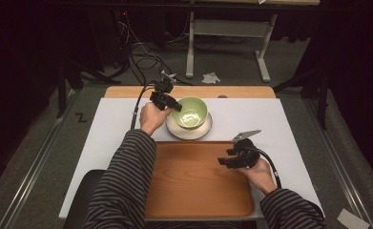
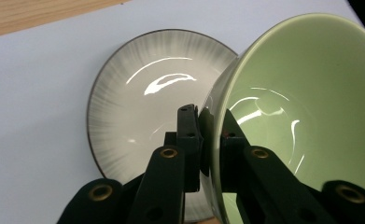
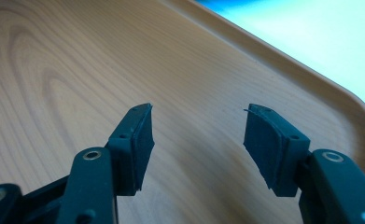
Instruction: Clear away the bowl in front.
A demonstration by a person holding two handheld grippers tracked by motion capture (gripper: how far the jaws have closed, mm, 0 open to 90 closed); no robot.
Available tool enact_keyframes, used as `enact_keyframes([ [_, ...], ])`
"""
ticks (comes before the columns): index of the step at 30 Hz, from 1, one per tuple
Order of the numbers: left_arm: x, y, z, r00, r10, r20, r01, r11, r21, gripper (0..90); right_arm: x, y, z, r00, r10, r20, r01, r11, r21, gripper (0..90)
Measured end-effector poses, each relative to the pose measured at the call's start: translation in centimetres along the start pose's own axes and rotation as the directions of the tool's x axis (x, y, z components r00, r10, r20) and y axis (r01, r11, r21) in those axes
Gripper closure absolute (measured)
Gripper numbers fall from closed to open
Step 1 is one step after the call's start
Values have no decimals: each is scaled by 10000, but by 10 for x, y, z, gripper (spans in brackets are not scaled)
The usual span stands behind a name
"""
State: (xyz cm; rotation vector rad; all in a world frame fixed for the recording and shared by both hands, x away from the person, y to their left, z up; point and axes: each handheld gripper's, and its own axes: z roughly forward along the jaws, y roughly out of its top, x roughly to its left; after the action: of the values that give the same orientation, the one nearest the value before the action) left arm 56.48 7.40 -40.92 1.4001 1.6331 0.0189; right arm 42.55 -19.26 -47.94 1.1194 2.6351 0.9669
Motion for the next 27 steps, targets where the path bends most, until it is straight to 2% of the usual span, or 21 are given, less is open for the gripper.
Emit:
enact_keyframes([
  [5,-9,-7,-16,9989,248,396,-248,9997,-6,837,0,0,1,9998,-193,14,193,9998,34,436],
  [8,-12,-10,-24,9975,262,654,-258,9996,-58,837,1,-1,2,9998,-212,31,212,9996,174,436],
  [11,-13,-12,-28,9966,345,745,-348,9994,37,837,0,0,1,9999,-91,61,91,9999,122,436],
  [12,-13,-13,-30,9961,482,744,-490,9988,84,837,0,0,1,10000,-25,45,24,9999,129,436],
  [16,-15,-16,-36,9943,447,964,-462,9988,142,836,1,0,1,9997,-223,60,223,9997,72,436],
  [27,-24,-26,-51,9876,712,1399,-756,9968,264,836,3,0,0,9999,-129,43,129,9999,44,436],
])
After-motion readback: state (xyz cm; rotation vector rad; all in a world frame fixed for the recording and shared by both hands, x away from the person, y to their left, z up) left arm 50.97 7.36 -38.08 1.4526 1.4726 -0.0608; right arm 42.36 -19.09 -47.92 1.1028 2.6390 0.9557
